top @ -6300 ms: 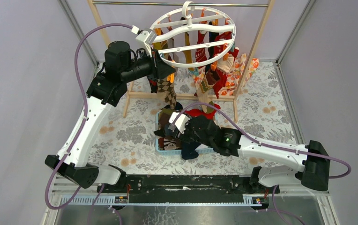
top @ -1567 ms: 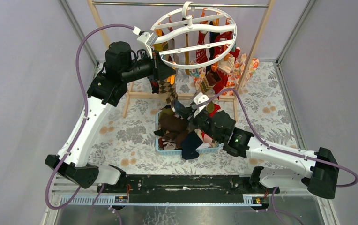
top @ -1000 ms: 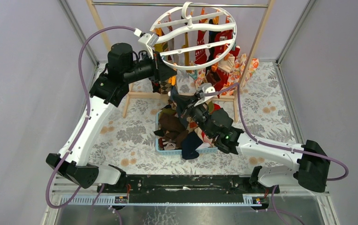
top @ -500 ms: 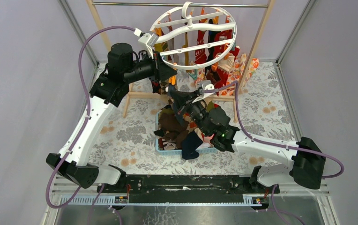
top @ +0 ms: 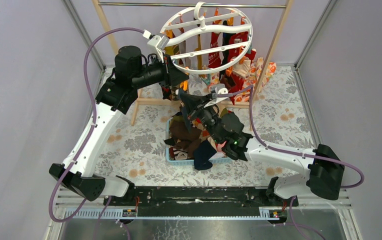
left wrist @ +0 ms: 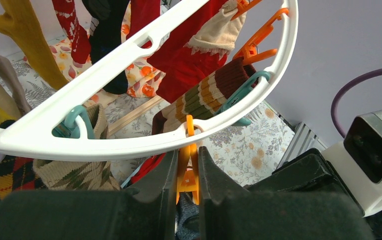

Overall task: Clip the socks to the hanger
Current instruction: Clamp the sock onto the hanger.

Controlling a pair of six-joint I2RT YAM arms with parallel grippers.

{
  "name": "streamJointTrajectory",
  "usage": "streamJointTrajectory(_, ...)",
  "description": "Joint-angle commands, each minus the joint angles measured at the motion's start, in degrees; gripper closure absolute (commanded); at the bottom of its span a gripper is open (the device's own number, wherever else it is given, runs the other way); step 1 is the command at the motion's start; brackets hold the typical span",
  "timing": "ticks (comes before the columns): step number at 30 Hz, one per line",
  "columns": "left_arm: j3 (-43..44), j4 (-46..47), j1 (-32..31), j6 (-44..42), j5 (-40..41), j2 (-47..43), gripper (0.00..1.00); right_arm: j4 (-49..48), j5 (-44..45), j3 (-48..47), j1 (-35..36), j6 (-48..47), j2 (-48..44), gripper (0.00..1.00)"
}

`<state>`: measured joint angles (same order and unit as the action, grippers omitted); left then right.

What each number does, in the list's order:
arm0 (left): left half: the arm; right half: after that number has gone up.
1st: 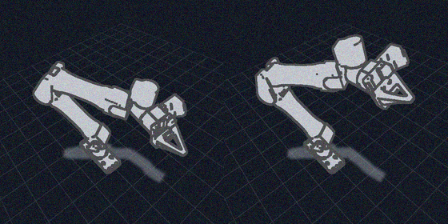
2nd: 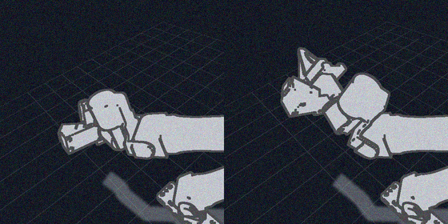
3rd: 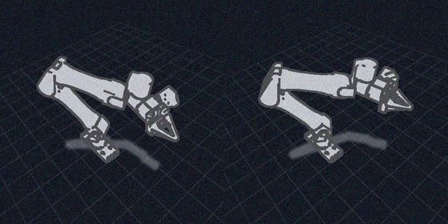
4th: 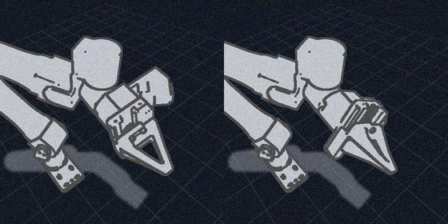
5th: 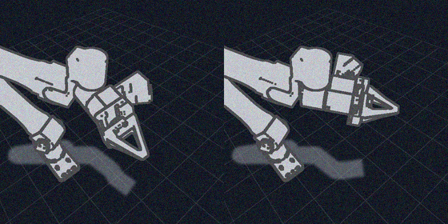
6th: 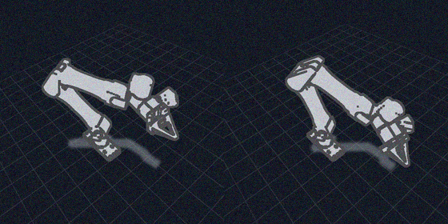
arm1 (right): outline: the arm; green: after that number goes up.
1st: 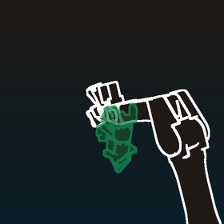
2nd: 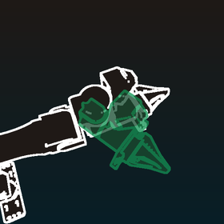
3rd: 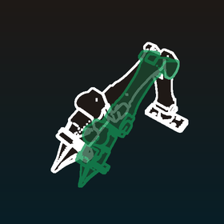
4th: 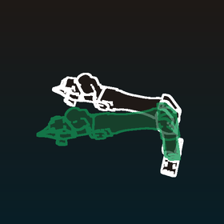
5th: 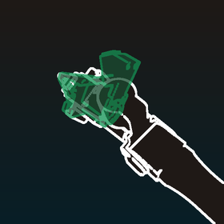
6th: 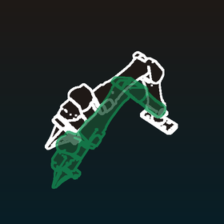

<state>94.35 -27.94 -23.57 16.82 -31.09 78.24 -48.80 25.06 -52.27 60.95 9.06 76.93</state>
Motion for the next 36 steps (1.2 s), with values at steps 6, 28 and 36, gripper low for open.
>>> streamJointTrajectory(6, -0.1, -0.7, -0.2, 0.1, -1.1, -0.5, 0.90, -6.3, 2.6, -4.1, -0.3, -0.2, 1.0, 1.00)
streamJointTrajectory(28, -0.2, -1.0, -0.2, -0.6, 0.3, -0.5, 0.62, -13.7, 8.2, -6.9, -0.3, 3.3, 4.6, 1.00)
streamJointTrajectory(36, -0.1, -1.2, -0.2, -1.1, 0.7, -0.8, 0.52, -14.8, 7.3, -7.1, -0.3, 5.0, 4.7, 0.78)
